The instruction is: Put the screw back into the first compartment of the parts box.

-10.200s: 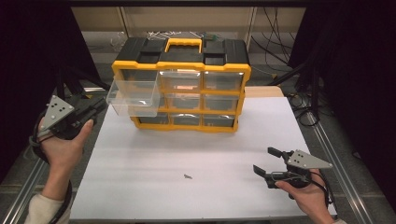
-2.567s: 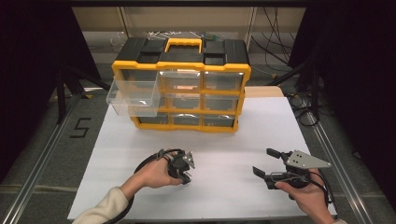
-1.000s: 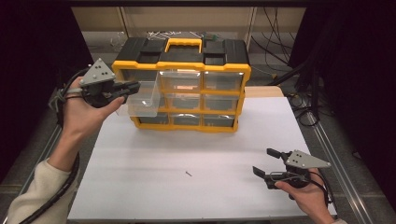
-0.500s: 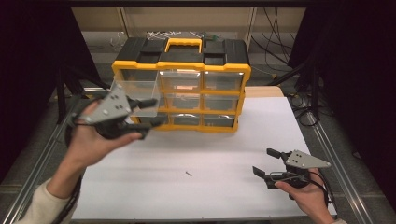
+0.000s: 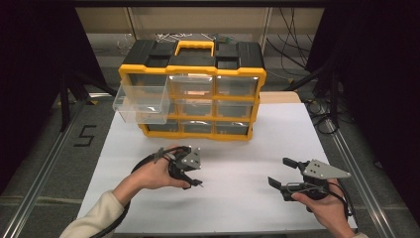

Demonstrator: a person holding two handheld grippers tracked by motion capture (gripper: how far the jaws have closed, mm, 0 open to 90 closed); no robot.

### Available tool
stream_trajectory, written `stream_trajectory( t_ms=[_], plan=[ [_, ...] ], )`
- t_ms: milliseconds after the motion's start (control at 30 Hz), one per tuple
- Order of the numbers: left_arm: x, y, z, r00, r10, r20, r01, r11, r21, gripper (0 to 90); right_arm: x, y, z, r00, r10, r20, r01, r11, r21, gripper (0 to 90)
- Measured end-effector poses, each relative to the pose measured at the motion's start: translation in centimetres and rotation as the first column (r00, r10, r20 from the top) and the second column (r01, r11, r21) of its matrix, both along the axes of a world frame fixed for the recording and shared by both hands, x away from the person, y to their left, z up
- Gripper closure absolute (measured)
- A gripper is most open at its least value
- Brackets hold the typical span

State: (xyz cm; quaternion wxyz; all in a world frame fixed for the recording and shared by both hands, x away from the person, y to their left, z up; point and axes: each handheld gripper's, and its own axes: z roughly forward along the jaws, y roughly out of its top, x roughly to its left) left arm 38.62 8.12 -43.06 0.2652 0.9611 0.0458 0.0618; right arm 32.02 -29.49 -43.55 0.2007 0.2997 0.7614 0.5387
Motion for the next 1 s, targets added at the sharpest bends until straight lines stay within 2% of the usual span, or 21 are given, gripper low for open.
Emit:
stream_trajectory(
  t_ms=[100, 167, 200, 300, 367, 433, 467, 533, 633, 667, 700, 733, 767, 800, 833, 900, 1000],
  plan=[
    [0.6, -0.5, -1.3, 0.9995, -0.023, -0.022, 0.023, 0.9995, 0.021, 47.0, 0.0, 0.0, 0.0, 1.0, 0.002, 0.0, -0.002, 1.0, 0.0, 15.4],
    [0.8, -0.7, -1.7, 0.9986, -0.039, -0.035, 0.041, 0.9983, 0.041, 47.0, 0.0, 0.1, -0.1, 0.9997, 0.01, -0.023, -0.01, 1.0, 0.019, 15.4],
    [0.9, -0.9, -1.9, 0.9981, -0.041, -0.046, 0.043, 0.9981, 0.043, 46.9, 0.0, 0.0, 0.0, 1.0, 0.004, 0.001, -0.004, 1.0, 0.003, 15.4],
    [1.0, -1.2, -2.5, 0.9967, -0.049, -0.066, 0.053, 0.9961, 0.071, 47.3, 0.0, 0.0, 0.0, 1.0, 0.003, 0.0, -0.003, 1.0, 0.001, 15.4],
    [1.2, -1.5, -2.9, 0.9952, -0.062, -0.076, 0.067, 0.995, 0.074, 47.7, 0.0, 0.0, 0.0, 1.0, 0.004, -0.001, -0.004, 1.0, 0.0, 15.4],
    [1.2, -1.7, -3.2, 0.9945, -0.059, -0.087, 0.067, 0.9939, 0.087, 48.4, 0.0, 0.0, 0.0, 1.0, 0.004, -0.001, -0.004, 1.0, 0.0, 15.4],
    [0.9, -1.8, -3.5, 0.9937, -0.031, -0.108, 0.039, 0.9969, 0.069, 48.8, 0.0, 0.0, 0.0, 1.0, 0.005, -0.006, -0.005, 1.0, 0.0, 15.4],
    [1.0, -1.9, -3.8, 0.9918, -0.024, -0.125, 0.034, 0.9962, 0.08, 49.4, 0.0, 0.0, 0.0, 1.0, 0.004, -0.001, -0.004, 1.0, 0.001, 15.4],
    [1.1, -1.8, -3.7, 0.9903, -0.012, -0.139, 0.024, 0.9962, 0.084, 51.7, 0.0, 0.0, 0.0, 0.9999, 0.003, -0.013, -0.003, 1.0, 0.001, 15.4],
    [1.1, -1.8, -3.7, 0.9903, -0.011, -0.138, 0.024, 0.9959, 0.087, 53.0, 0.1, 0.0, 0.0, 1.0, 0.004, 0.002, -0.004, 1.0, 0.001, 15.4],
    [1.0, -1.9, -3.7, 0.99, -0.012, -0.141, 0.026, 0.9949, 0.097, 55.0, 0.1, 0.0, -0.1, 0.9999, 0.009, 0.006, -0.009, 1.0, 0.01, 15.4],
    [1.0, -1.9, -3.6, 0.9893, -0.011, -0.145, 0.028, 0.9936, 0.109, 57.7, -0.1, -0.1, 0.1, 0.9998, 0.003, -0.021, -0.003, 1.0, -0.01, 15.4],
    [1.0, -2.0, -3.4, 0.9897, -0.027, -0.14, 0.048, 0.988, 0.147, 60.3, 0.0, 0.1, -0.1, 0.9998, 0.011, -0.014, -0.011, 1.0, 0.015, 15.4],
    [0.8, -2.1, -3.5, 0.9884, -0.001, -0.152, 0.021, 0.9909, 0.133, 62.5, 0.1, 0.1, -0.1, 1.0, 0.009, 0.002, -0.009, 1.0, 0.012, 15.4],
    [0.7, -2.2, -3.4, 0.9886, 0.005, -0.151, 0.017, 0.9898, 0.142, 64.9, 0.0, 0.0, 0.0, 1.0, 0.005, -0.005, -0.005, 1.0, 0.001, 15.4],
    [0.8, -2.4, -3.2, 0.9903, -0.021, -0.137, 0.048, 0.9793, 0.196, 69.6, 0.1, 0.1, -0.1, 1.0, 0.01, 0.001, -0.01, 1.0, 0.012, 15.4],
    [0.6, -2.8, -3.0, 0.9902, -0.021, -0.138, 0.053, 0.9718, 0.23, 76.8, 0.0, 0.1, -0.1, 0.9997, 0.013, -0.021, -0.013, 1.0, 0.017, 15.4]
  ],
)
